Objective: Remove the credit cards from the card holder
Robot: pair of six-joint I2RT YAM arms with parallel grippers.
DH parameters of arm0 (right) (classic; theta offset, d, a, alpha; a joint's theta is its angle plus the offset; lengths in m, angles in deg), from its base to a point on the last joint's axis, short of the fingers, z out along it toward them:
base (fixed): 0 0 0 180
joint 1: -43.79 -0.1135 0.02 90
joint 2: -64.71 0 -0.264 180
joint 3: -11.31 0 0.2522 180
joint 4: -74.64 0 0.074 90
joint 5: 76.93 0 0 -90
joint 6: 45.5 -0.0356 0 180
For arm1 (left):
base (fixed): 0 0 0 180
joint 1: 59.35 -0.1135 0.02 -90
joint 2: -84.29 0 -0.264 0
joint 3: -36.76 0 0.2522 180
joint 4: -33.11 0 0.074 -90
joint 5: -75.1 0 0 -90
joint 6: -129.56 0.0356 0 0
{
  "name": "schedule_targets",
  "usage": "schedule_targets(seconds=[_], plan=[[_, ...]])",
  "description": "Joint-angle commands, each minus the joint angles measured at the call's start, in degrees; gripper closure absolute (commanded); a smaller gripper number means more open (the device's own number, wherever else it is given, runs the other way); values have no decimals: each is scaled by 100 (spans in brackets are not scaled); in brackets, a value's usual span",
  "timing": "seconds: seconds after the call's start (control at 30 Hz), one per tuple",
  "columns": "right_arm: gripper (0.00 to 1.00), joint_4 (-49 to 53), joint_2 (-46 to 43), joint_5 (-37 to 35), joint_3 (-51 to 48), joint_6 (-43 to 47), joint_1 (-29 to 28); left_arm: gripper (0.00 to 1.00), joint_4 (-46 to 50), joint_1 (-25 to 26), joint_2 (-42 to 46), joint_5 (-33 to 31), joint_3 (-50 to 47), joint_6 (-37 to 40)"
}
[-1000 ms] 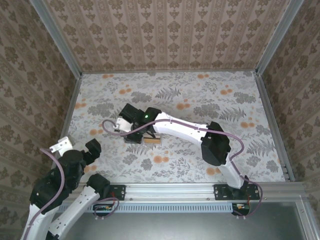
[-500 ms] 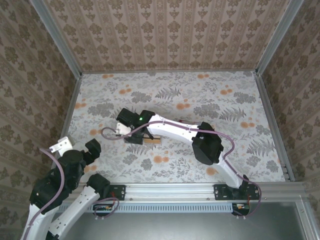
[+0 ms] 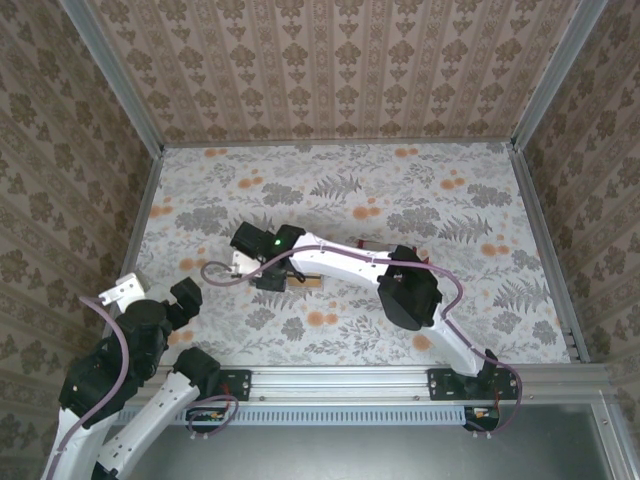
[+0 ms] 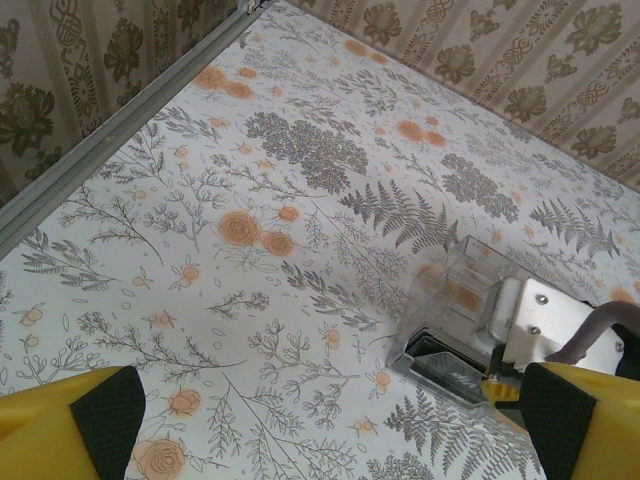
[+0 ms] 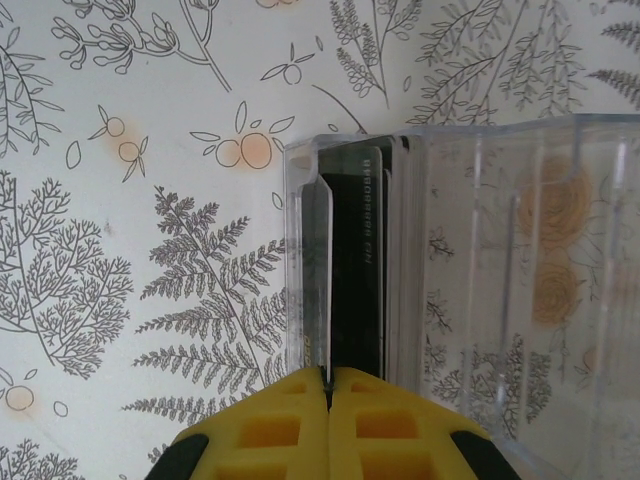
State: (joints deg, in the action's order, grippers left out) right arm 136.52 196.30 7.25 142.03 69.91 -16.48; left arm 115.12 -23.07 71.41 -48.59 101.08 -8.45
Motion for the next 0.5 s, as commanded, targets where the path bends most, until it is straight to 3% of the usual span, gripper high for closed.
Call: schedule_targets(seconds=[0.0, 0.37, 0.4, 0.47], plan=[[100, 27, 147, -138, 151, 50, -46, 0, 152, -23, -21, -58, 74, 1], [100, -74, 209, -120, 142, -28, -37, 0, 132, -15, -21, -24, 75, 19], [98, -88, 217, -124, 142, -36, -38, 0, 127, -15, -21, -23, 75, 20], [81, -125, 208, -170, 133, -66, -37, 0, 130, -15, -21, -23, 74, 20]])
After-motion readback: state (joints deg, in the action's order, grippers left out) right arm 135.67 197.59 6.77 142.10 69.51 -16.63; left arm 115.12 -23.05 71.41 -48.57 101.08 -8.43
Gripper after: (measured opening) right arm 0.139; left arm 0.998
